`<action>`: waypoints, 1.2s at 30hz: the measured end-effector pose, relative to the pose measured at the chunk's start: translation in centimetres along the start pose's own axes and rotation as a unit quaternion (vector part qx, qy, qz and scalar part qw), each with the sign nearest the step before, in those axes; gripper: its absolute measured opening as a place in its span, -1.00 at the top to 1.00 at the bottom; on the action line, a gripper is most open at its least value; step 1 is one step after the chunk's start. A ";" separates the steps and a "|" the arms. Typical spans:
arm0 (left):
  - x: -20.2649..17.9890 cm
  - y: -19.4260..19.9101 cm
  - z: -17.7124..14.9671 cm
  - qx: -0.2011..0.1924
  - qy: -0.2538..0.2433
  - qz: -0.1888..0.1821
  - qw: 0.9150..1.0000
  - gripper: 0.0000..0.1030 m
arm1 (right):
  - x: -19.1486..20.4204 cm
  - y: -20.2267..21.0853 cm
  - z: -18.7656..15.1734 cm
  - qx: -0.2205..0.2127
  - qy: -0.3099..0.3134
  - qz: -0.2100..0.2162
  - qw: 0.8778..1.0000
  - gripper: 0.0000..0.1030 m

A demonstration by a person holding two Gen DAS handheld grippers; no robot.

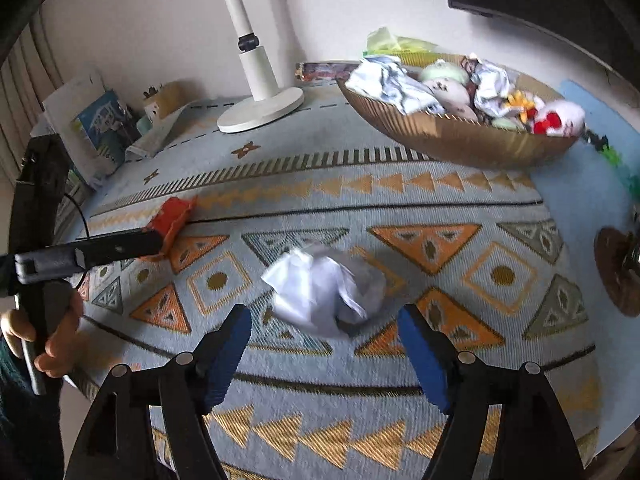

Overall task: Organize objects
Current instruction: 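Grasp the white crumpled paper with the right gripper while the left grasps the red snack bag, then carry the paper and red snack bag to the amber bowl and release them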

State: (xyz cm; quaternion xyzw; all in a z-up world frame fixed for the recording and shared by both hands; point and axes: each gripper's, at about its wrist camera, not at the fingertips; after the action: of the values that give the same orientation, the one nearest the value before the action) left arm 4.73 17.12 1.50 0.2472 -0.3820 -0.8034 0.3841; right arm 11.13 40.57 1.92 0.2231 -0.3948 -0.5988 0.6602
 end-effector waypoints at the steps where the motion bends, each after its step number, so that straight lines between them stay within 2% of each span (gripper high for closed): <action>1: -0.6 -0.3 -0.1 -0.002 -0.015 0.026 1.000 -0.56 | -0.3 0.0 -0.2 0.002 -0.004 0.001 1.000 -0.45; 2: -1.1 -0.7 -0.1 -0.003 -0.025 0.052 0.998 -0.54 | -0.6 0.0 -0.5 0.005 -0.006 -0.001 1.000 -0.45; 3: -1.7 -0.8 -0.2 -0.006 -0.037 0.082 0.996 -0.42 | -0.8 0.0 -0.6 0.007 -0.009 -0.002 1.000 -0.46; 4: -1.9 -0.6 -0.2 -0.009 -0.039 0.078 0.996 -0.13 | -1.0 0.3 -0.8 0.003 -0.009 0.001 1.000 -0.46; 5: -1.9 -0.5 -0.1 -0.009 -0.036 0.074 0.997 -0.10 | -1.1 0.5 -0.9 0.003 -0.009 0.002 1.000 -0.46; 7: -1.5 -0.3 0.0 -0.010 -0.028 0.091 0.995 0.18 | -0.9 0.5 -0.8 0.003 -0.011 0.007 1.000 -0.47; 9: -0.7 0.1 -0.1 -0.017 -0.013 0.081 0.997 0.24 | -0.6 0.5 -0.7 0.000 -0.011 0.011 1.000 -0.47; 12: 0.5 0.3 -0.2 -0.022 0.023 0.053 0.998 0.26 | 0.0 -0.1 -0.6 -0.002 -0.015 0.008 1.000 -0.47; 16: 0.1 0.4 -0.2 -0.026 0.024 0.054 0.998 0.26 | 0.1 -0.5 -0.2 -0.007 -0.035 0.015 0.999 -0.44; 17: -0.2 0.2 -0.1 -0.027 0.021 0.058 0.998 0.27 | 0.1 -0.6 -0.2 -0.010 -0.038 0.015 0.999 -0.17; 18: -0.5 0.3 0.0 -0.030 0.017 0.061 0.998 0.27 | 0.3 -0.6 -0.2 -0.010 -0.035 0.021 0.999 0.01; 23: -1.6 1.3 1.1 -0.043 0.013 0.036 0.998 0.32 | 0.7 0.3 -0.2 -0.029 -0.030 0.026 0.999 0.07; 27: -3.7 3.5 4.7 -0.082 -0.010 0.008 0.997 0.32 | -0.3 3.4 1.4 -0.074 -0.030 0.014 0.997 0.06; 29: -5.1 4.3 6.8 -0.104 -0.029 -0.002 0.994 0.32 | -1.3 5.7 3.2 -0.114 -0.031 -0.014 0.993 0.06; 32: -7.5 5.0 10.7 -0.132 -0.053 -0.025 0.989 0.32 | -3.2 8.9 6.8 -0.177 -0.055 -0.060 0.981 0.05; 34: -9.1 4.7 13.3 -0.145 -0.061 -0.049 0.986 0.32 | -4.9 10.3 9.4 -0.202 -0.089 -0.080 0.972 0.05; 36: -10.7 4.0 15.6 -0.153 -0.072 -0.056 0.984 0.32 | -6.7 11.0 12.3 -0.211 -0.115 -0.100 0.966 0.05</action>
State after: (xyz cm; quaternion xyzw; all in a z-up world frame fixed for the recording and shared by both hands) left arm 1.89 30.70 14.92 0.1478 -0.2672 -0.8882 0.3434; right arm 8.38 51.25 15.93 0.0470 -0.3089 -0.7531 0.5790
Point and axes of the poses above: each gripper's, at about its wrist camera, not at the fingertips, and y roughly against the way its jaws point, x to its left, z to its top, and after that the axes turned 6 degrees about -y, right-handed
